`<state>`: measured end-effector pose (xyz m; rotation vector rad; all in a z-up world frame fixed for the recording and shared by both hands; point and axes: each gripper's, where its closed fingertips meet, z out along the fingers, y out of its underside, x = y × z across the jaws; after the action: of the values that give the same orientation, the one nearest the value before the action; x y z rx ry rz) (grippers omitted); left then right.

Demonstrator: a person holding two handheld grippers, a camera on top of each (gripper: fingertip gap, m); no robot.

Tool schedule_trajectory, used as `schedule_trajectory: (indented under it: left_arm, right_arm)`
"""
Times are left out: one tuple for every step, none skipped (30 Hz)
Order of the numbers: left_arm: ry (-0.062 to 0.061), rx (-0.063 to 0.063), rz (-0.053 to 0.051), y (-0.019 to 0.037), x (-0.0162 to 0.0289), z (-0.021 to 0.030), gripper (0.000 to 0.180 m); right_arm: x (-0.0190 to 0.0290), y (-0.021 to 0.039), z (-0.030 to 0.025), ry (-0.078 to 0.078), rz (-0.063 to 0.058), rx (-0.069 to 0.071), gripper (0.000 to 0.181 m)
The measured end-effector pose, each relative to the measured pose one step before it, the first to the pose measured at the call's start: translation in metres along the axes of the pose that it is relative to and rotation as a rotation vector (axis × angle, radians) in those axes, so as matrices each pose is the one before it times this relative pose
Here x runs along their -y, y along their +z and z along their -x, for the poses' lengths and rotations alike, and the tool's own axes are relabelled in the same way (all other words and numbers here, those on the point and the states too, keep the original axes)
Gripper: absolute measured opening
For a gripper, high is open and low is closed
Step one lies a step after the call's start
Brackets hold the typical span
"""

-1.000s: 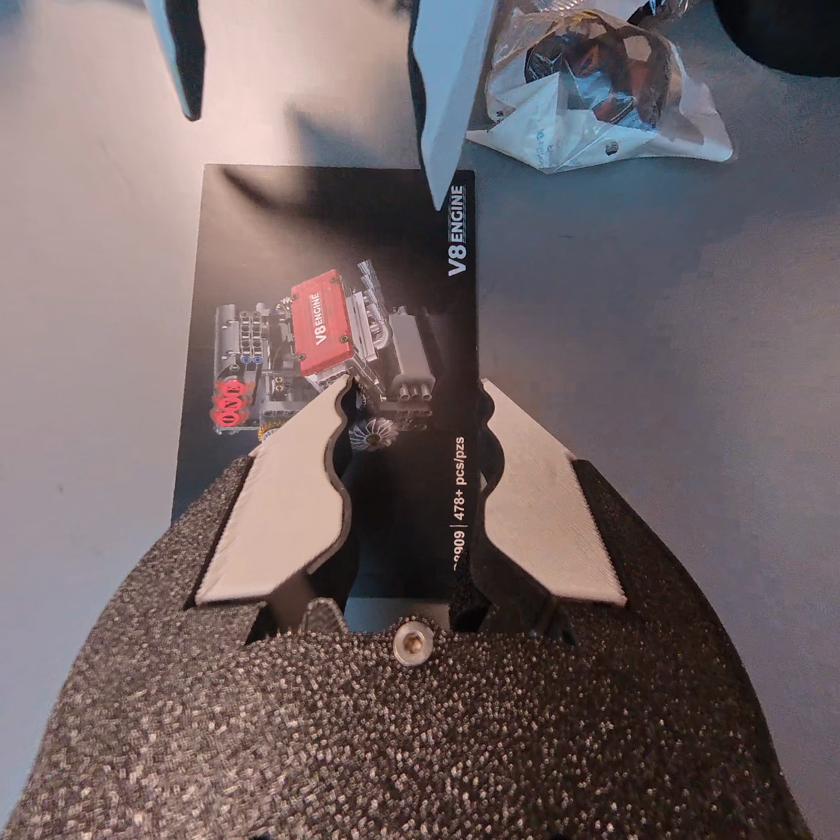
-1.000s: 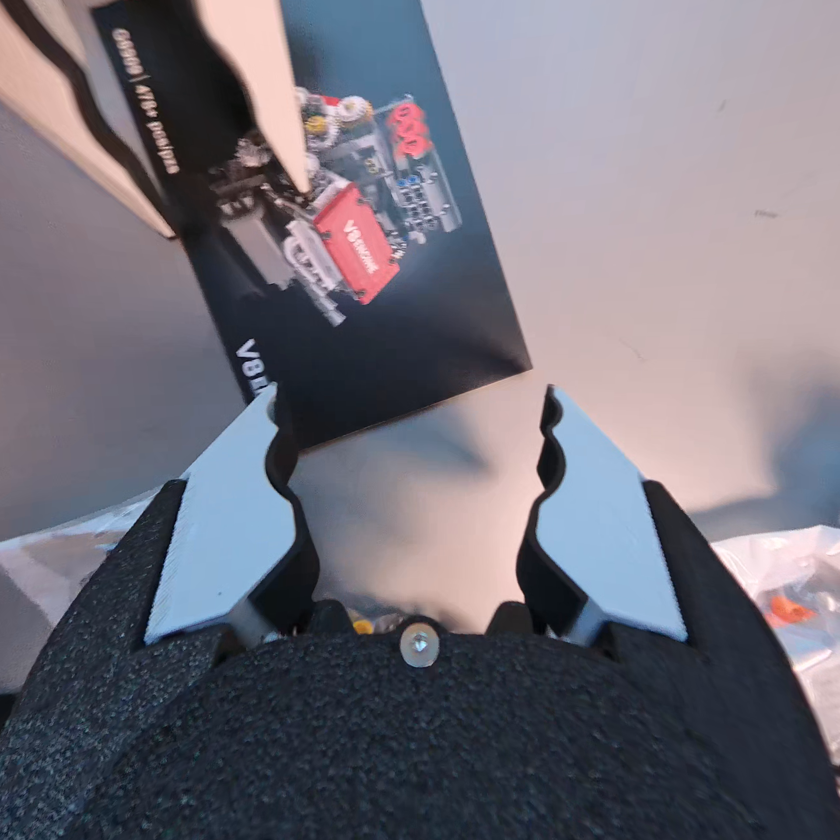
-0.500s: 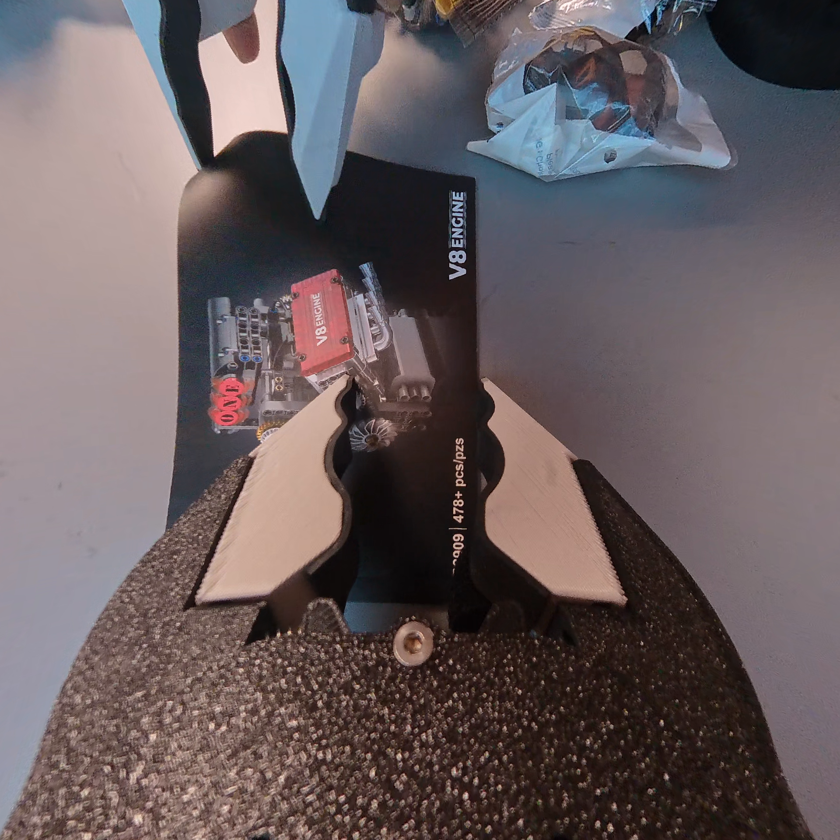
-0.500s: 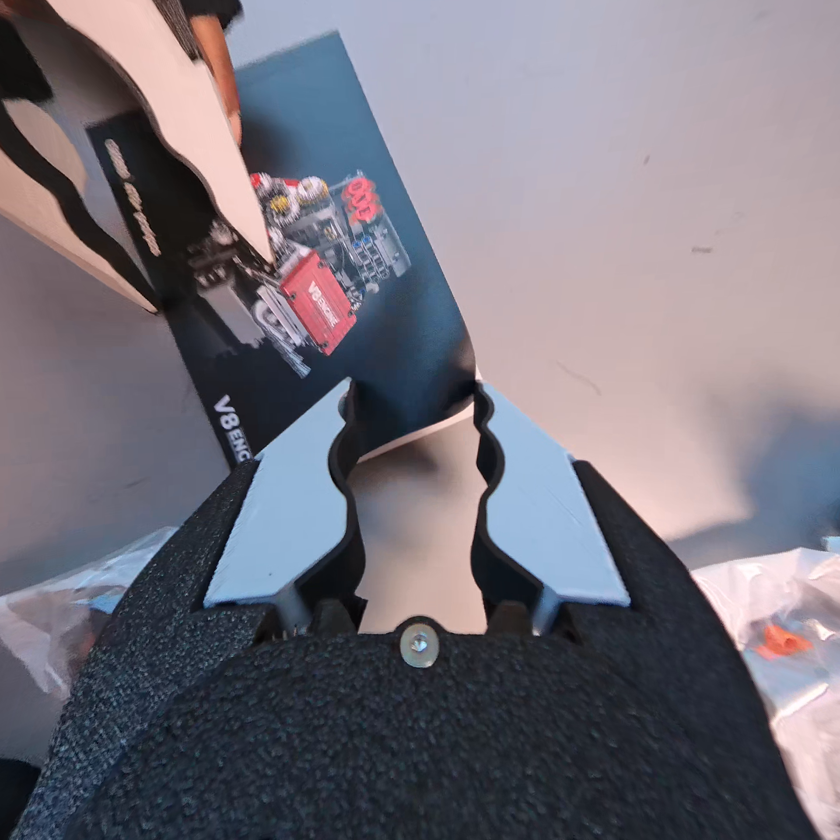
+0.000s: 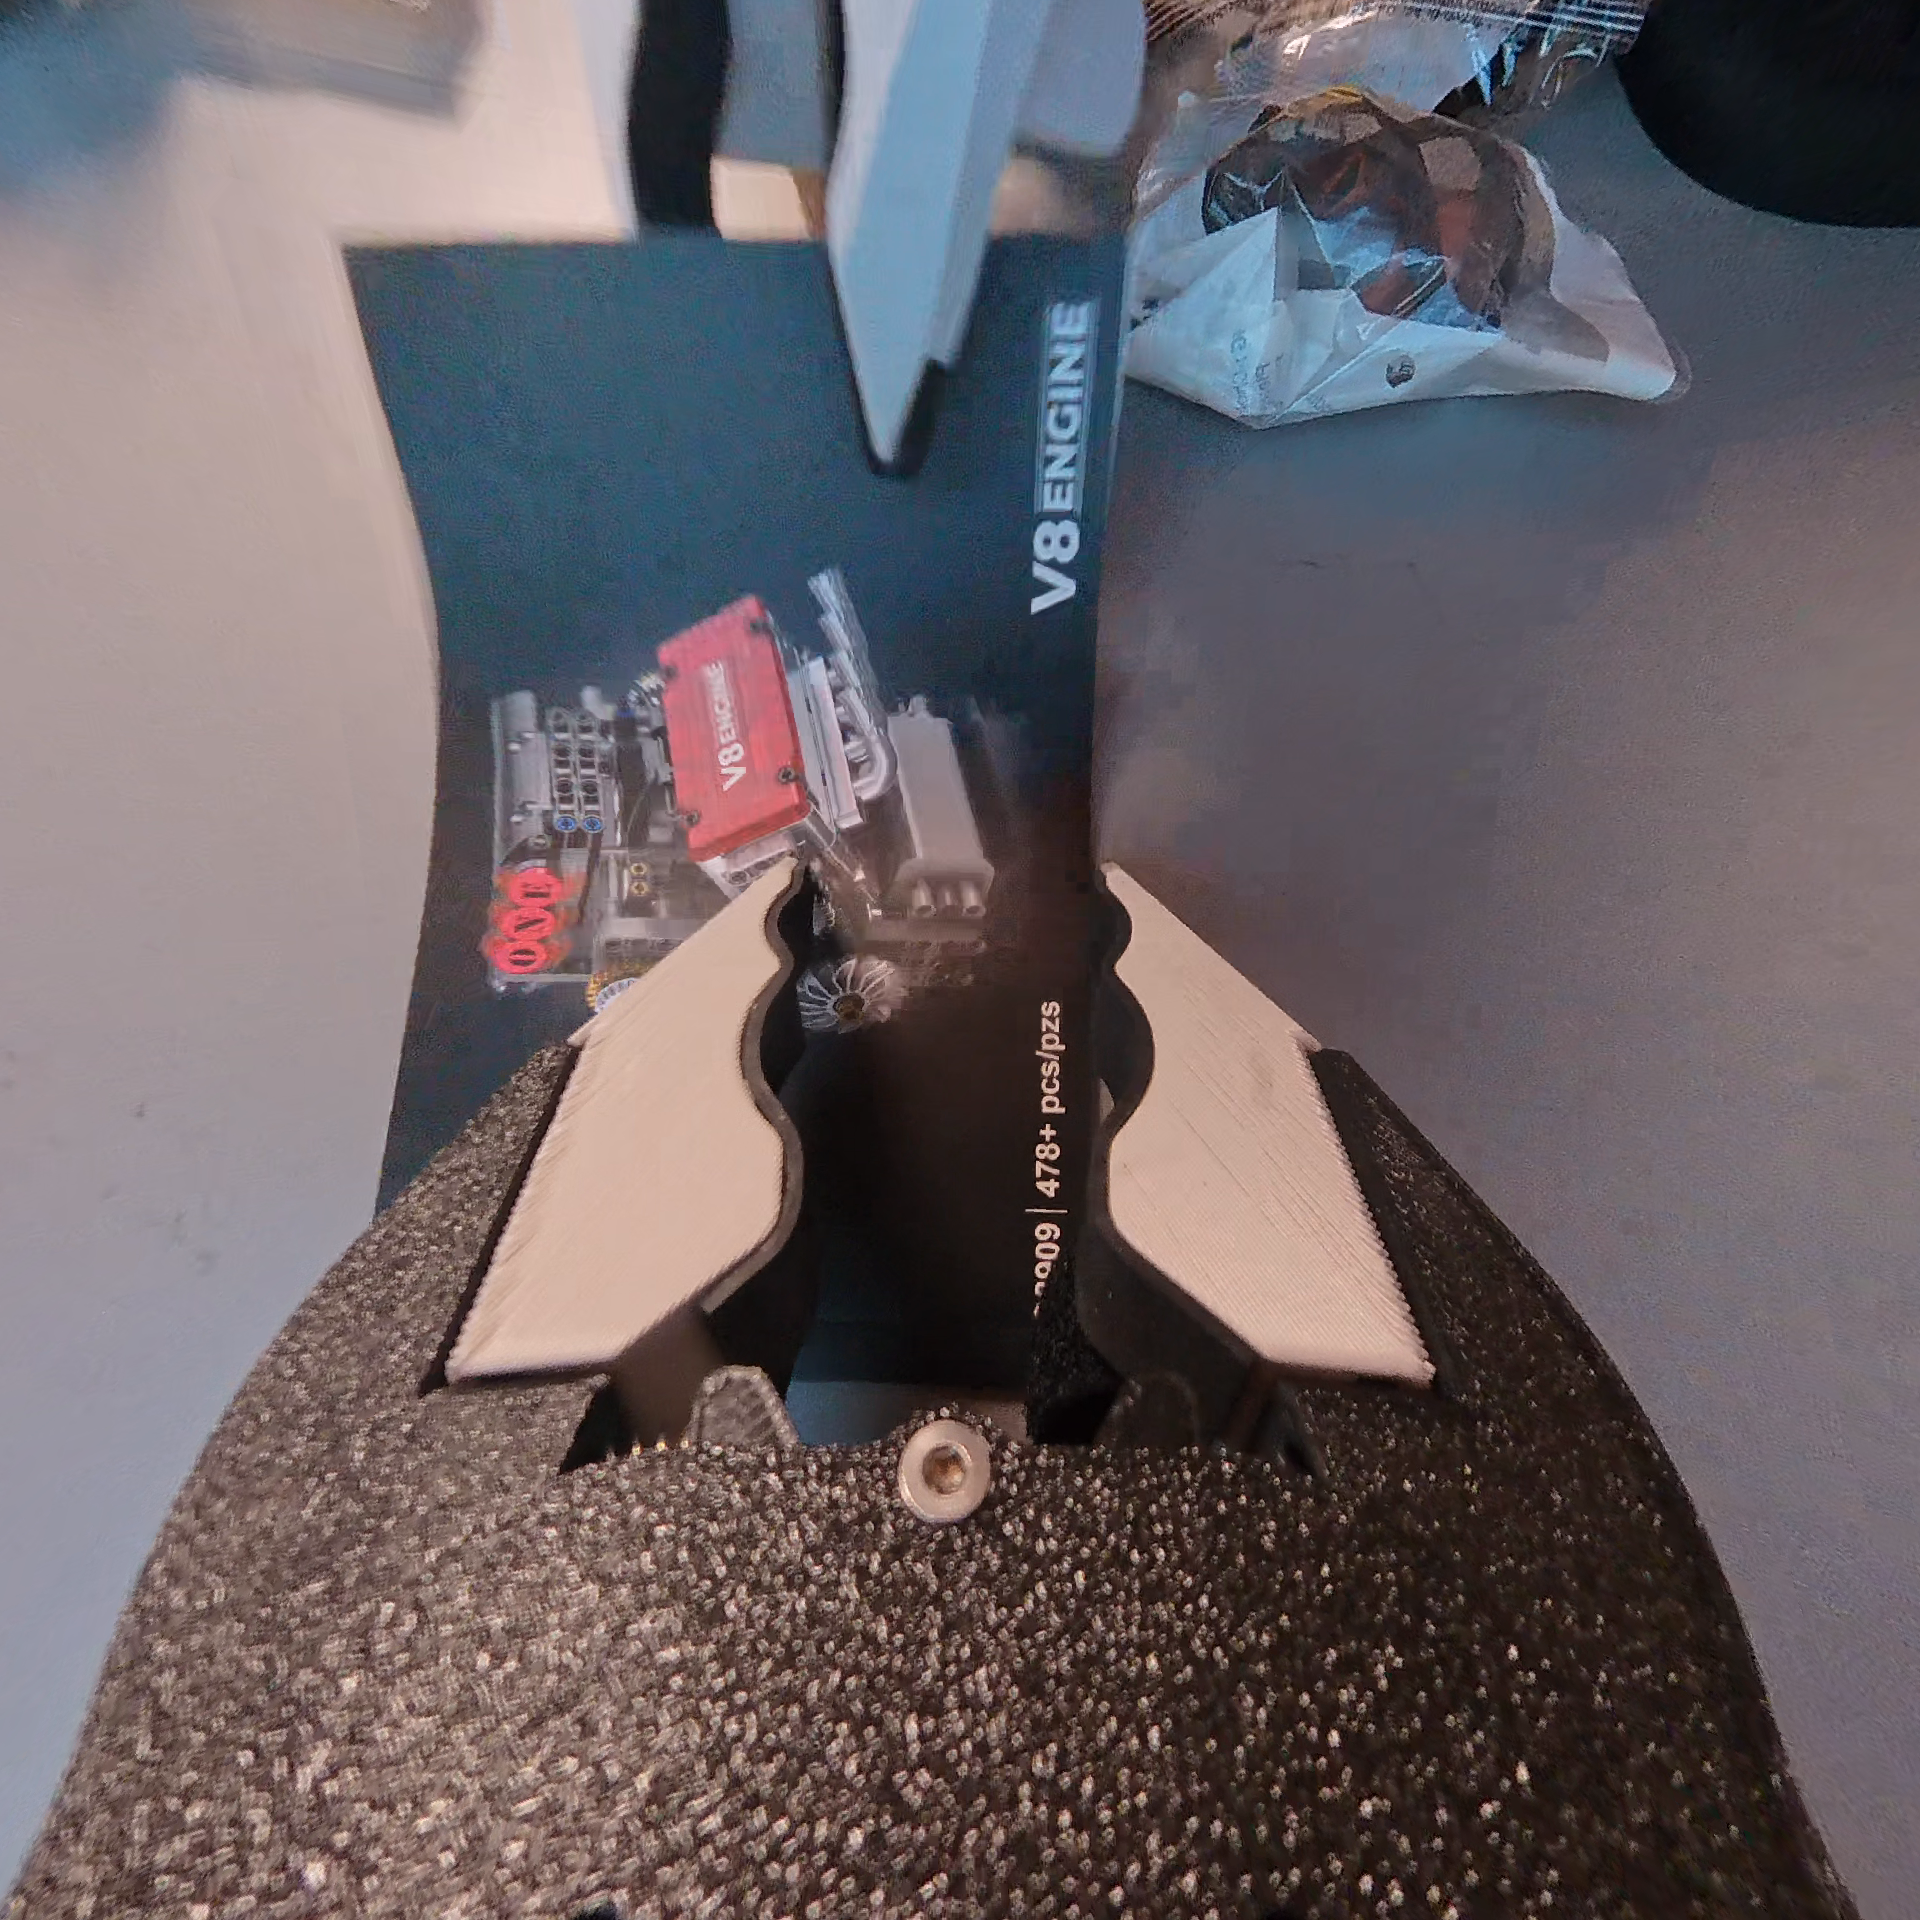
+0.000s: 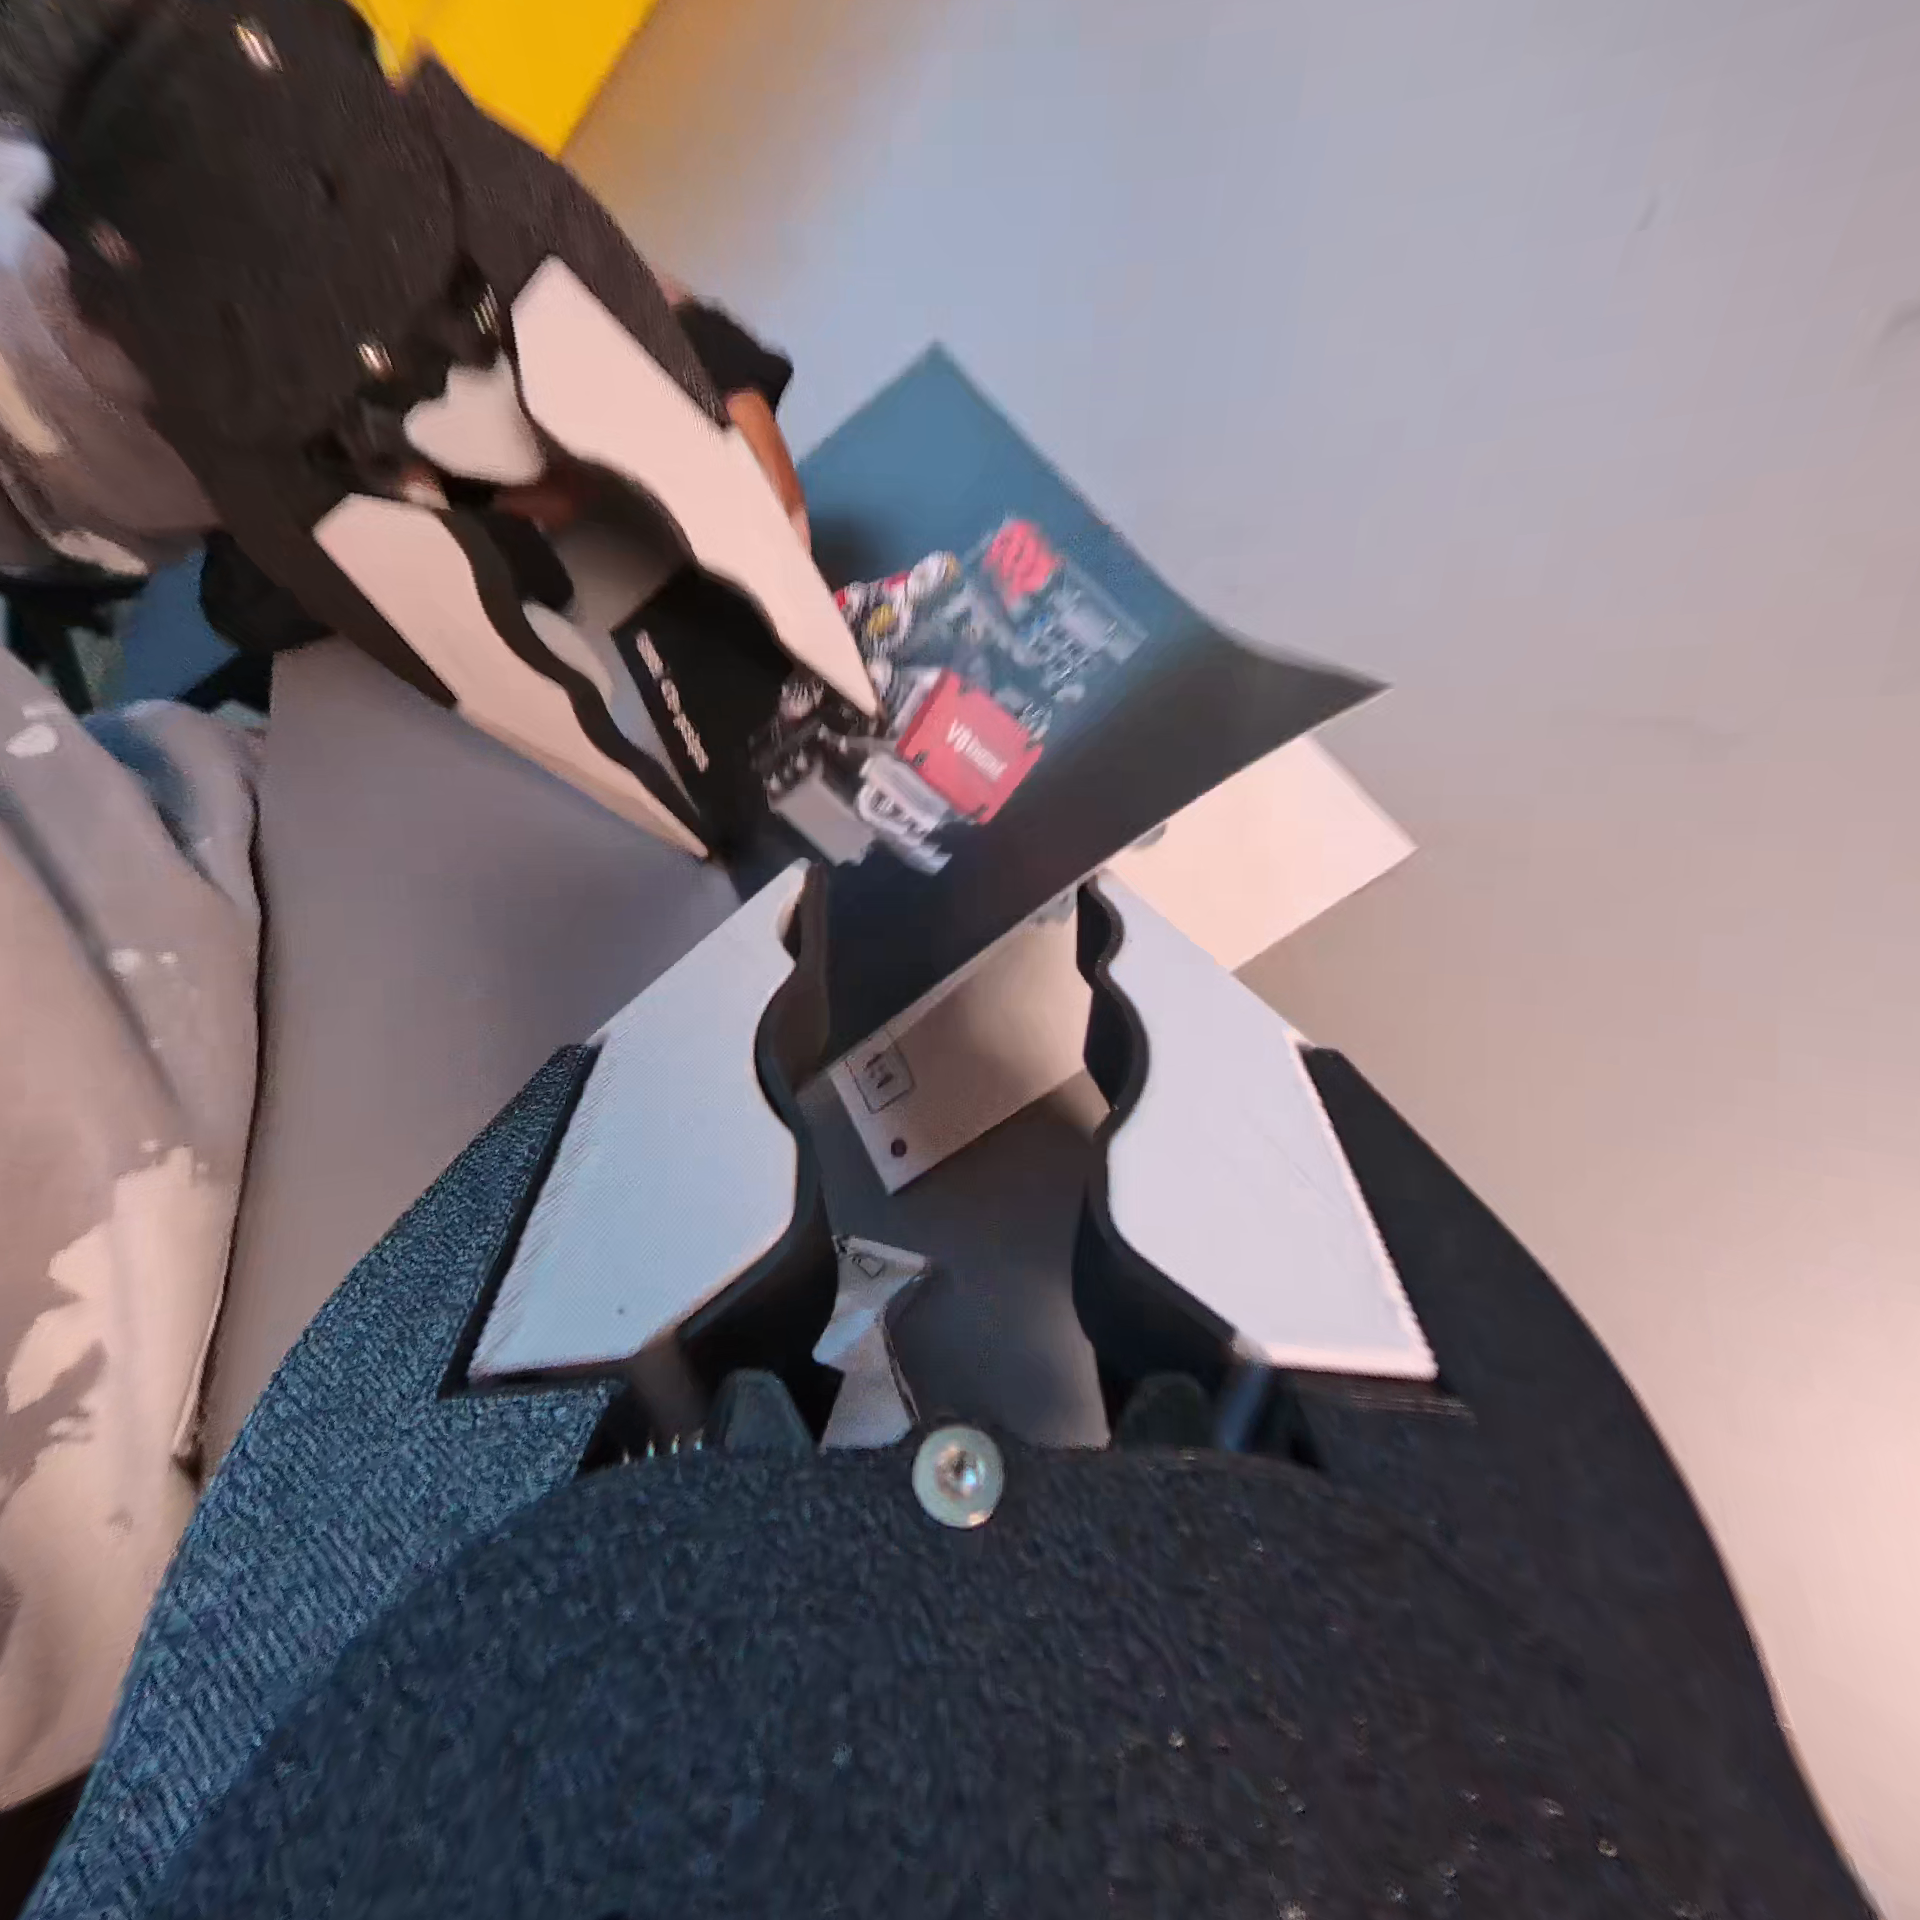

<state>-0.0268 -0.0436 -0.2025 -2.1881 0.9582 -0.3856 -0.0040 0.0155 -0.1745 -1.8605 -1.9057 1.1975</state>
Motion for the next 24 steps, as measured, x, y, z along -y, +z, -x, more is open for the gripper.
schedule_trajectory:
  left_arm:
    - [-0.0022,-0.0002,-0.0009,-0.00001,0.00019,0.0001,0.051]
    - [-0.0003,0.0001,-0.0002,-0.00002,-0.00014,0.0,0.051]
    - [-0.0002,0.0014,-0.0014,0.00002,-0.00002,-0.00004,0.051]
    - [0.0018,0.0023,-0.0032,-0.0001,-0.00001,0.0,0.051]
    - [0.0022,0.0013,-0.0046,0.00007,0.00012,0.00003,0.051]
    - [0.0007,0.0009,-0.0068,-0.00001,0.00034,0.00022,0.051]
    - [-0.0006,0.004,-0.011,0.00015,0.00094,0.00091,0.051]
    - [-0.0003,0.0032,-0.0138,-0.00018,0.00167,0.00112,0.051]
    - [-0.0119,-0.0006,-0.0253,-0.00191,0.00355,0.00155,0.048]
    - [-0.0371,-0.0143,-0.0537,-0.00467,0.00843,0.00148,0.045]
    - [-0.0697,-0.037,-0.0886,-0.00778,0.01466,0.00027,0.044]
    - [-0.0958,-0.0409,-0.107,-0.00972,0.01892,0.00101,0.045]
    - [-0.1071,-0.0396,-0.1081,-0.00959,0.02055,0.00137,0.048]
    - [-0.1066,-0.0385,-0.102,-0.00827,0.02051,0.00015,0.053]
    - [-0.0981,-0.0422,-0.0906,-0.00626,0.0187,-0.00291,0.057]
    - [-0.0868,-0.044,-0.0691,-0.0038,0.01423,-0.00553,0.06]
    - [-0.0704,-0.0232,-0.0434,-0.00105,0.00809,-0.00401,0.06]
    - [-0.0469,-0.0143,-0.0303,0.00083,0.00383,-0.00354,0.062]
    - [-0.0318,-0.0159,-0.0279,0.00152,0.00156,-0.00469,0.064]
    - [-0.0218,-0.0103,-0.0182,0.0018,-0.00083,-0.00448,0.064]
    - [-0.0087,-0.0029,-0.0138,0.0013,-0.00161,-0.00382,0.064]
    - [0.0076,0.0182,-0.0127,0.00012,-0.00168,-0.0007,0.065]
    - [0.0249,0.0304,-0.0051,-0.00139,-0.00196,0.00206,0.061]
    - [0.0311,0.0326,0.0066,-0.00237,-0.00273,0.00367,0.053]
  right_arm:
    - [-0.00859,0.00454,0.00137,0.0032,0.0234,0.0125,0.046]
    - [-0.00185,0.00215,0.00283,-0.014,-0.0077,0.0093,0.043]
    - [0.00475,-0.00048,0.00449,-0.0221,-0.0368,0.0074,0.038]
    - [0.00631,-0.00185,0.00253,-0.0158,-0.0329,-0.0056,0.033]
    - [0.00572,-0.00214,0.00022,-0.0165,-0.0206,-0.0181,0.024]
    - [0.00632,-0.0022,0.00069,-0.0227,-0.025,-0.0157,0.019]
    - [0.0055,-0.00174,0.00127,-0.0093,-0.0206,-0.0103,0.014]
    - [0.00345,-0.00104,0.0008,0.0009,-0.0082,-0.0123,0.01]
    - [0.00386,-0.0018,-0.00135,-0.0033,-0.0132,-0.0294,0.006]
    - [0.00532,-0.00375,-0.00235,-0.0062,-0.0213,-0.0388,0.003]
    - [0.00784,-0.00564,-0.00136,-0.0102,-0.0324,-0.0357,0.0]
    - [0.0069,-0.00573,-0.00113,-0.0206,-0.0192,-0.0433,0.0]
    - [0.00722,-0.00585,-0.00224,-0.051,-0.0155,-0.0678,0.0]
    - [0.00645,-0.00517,-0.00122,-0.0632,-0.0032,-0.0711,0.0]
    - [0.00636,-0.00462,0.0005,-0.0682,0.0032,-0.0679,0.0]
    - [0.0063,-0.00401,-0.00025,-0.0781,0.0076,-0.0799,0.0]
    - [0.00582,-0.00325,0.00102,-0.085,0.0112,-0.0775,0.0]
    - [0.00564,-0.002,0.00404,-0.0783,0.0082,-0.0613,0.0]
    - [0.00485,-0.00092,0.00546,-0.0624,0.0082,-0.0532,0.0]
    - [0.00331,0.0005,0.00741,-0.0507,0.0089,-0.0384,0.0]
    - [0.00131,0.0013,0.00738,-0.0446,0.014,-0.0321,0.0]
    - [0.00067,0.00106,0.00425,-0.0513,0.0078,-0.0428,0.0]
    - [0.00093,0.00042,0.00335,-0.0366,0.0,-0.033,0.001]
    - [0.0015,0.00008,0.00382,-0.0048,-0.0078,-0.0085,0.001]
